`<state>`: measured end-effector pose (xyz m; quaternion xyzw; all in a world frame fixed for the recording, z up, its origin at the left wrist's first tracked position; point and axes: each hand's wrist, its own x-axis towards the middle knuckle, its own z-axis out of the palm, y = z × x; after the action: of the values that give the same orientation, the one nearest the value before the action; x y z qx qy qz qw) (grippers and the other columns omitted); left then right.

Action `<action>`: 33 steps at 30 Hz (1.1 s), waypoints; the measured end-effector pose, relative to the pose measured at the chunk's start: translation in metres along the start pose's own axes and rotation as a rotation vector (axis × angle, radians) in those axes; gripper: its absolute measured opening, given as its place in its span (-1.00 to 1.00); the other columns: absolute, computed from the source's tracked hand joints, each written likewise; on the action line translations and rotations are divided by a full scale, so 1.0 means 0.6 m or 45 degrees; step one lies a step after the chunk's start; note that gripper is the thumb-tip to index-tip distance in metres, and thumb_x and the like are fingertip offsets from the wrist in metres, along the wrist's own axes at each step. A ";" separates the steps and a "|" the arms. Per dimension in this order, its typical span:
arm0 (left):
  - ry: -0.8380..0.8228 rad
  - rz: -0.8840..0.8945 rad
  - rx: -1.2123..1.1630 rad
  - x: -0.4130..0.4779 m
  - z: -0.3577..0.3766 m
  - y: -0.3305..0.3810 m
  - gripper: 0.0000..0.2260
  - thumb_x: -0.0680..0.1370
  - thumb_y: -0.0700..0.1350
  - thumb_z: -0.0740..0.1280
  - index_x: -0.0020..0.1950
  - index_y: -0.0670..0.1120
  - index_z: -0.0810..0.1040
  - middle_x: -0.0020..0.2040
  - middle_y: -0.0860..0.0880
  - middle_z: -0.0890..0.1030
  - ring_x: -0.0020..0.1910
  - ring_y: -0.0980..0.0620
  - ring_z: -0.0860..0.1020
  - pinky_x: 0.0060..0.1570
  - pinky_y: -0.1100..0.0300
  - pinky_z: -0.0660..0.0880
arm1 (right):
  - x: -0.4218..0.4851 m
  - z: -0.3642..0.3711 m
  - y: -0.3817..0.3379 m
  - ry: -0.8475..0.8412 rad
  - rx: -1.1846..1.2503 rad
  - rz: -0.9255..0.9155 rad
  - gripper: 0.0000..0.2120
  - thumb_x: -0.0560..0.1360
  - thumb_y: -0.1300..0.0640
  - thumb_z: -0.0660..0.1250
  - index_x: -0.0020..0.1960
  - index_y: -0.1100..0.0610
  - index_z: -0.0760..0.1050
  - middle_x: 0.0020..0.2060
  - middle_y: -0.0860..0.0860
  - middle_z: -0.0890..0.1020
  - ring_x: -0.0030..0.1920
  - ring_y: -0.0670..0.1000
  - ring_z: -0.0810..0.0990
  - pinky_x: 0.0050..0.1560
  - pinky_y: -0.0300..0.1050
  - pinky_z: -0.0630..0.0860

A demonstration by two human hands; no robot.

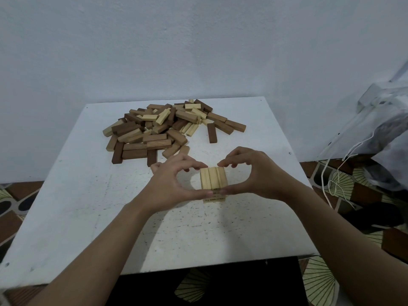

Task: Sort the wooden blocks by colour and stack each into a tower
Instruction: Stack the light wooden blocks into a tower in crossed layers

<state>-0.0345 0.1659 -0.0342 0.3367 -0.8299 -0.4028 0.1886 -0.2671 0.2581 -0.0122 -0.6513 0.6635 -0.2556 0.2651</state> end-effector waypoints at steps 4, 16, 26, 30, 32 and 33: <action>-0.004 -0.004 -0.002 0.001 0.001 -0.001 -0.40 0.19 0.45 0.49 0.18 0.30 0.60 0.20 0.26 0.55 0.24 0.29 0.43 0.31 -0.18 0.34 | 0.001 0.001 0.000 -0.004 -0.007 -0.002 -0.50 0.29 -0.15 0.61 0.18 -0.14 0.59 0.06 -0.30 0.54 0.07 -0.20 0.51 0.05 -0.24 0.47; -0.023 -0.005 0.010 0.004 -0.001 -0.004 -0.36 0.19 0.46 0.50 0.23 0.29 0.60 0.19 0.27 0.54 0.23 0.27 0.44 0.26 -0.21 0.40 | 0.001 0.003 0.002 0.014 -0.026 -0.020 -0.50 0.27 -0.18 0.61 0.17 -0.16 0.59 0.04 -0.30 0.56 0.06 -0.20 0.51 0.06 -0.21 0.49; 0.053 0.029 -0.065 0.009 -0.015 0.005 -0.48 0.29 0.54 0.39 0.17 0.36 0.59 0.14 0.26 0.55 0.15 0.21 0.50 0.24 -0.13 0.44 | 0.005 -0.003 -0.003 0.122 0.154 -0.002 -0.54 0.30 -0.35 0.44 0.10 -0.14 0.64 0.00 -0.24 0.63 0.05 -0.18 0.58 0.02 -0.19 0.51; 0.151 0.063 -0.095 0.021 -0.027 0.007 -0.69 0.48 0.38 0.36 0.08 0.25 0.66 0.10 0.20 0.59 0.09 0.16 0.56 0.28 -0.12 0.41 | 0.015 0.004 -0.010 0.201 0.240 0.007 -0.60 0.38 -0.33 0.39 0.05 -0.09 0.65 -0.06 -0.22 0.66 -0.01 -0.17 0.62 -0.04 -0.22 0.48; 0.193 0.099 -0.119 0.032 -0.035 0.004 -0.75 0.52 0.27 0.35 0.05 0.19 0.68 0.03 0.19 0.61 0.04 0.16 0.56 0.13 0.18 0.43 | 0.026 0.005 -0.014 0.234 0.252 0.011 -0.71 0.44 -0.25 0.41 0.00 -0.07 0.66 -0.09 -0.20 0.68 -0.04 -0.16 0.62 -0.07 -0.24 0.48; 0.211 0.109 -0.113 0.039 -0.040 0.002 -0.78 0.53 0.21 0.36 0.04 0.15 0.69 -0.01 0.18 0.60 0.00 0.17 0.55 0.04 0.31 0.41 | 0.033 0.005 -0.014 0.254 0.258 0.010 -0.79 0.47 -0.18 0.43 -0.02 -0.07 0.66 -0.10 -0.20 0.69 -0.05 -0.15 0.63 -0.09 -0.26 0.47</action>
<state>-0.0374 0.1370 -0.0177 0.3245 -0.8064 -0.4017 0.2884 -0.2590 0.2383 -0.0091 -0.5898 0.6600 -0.3836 0.2633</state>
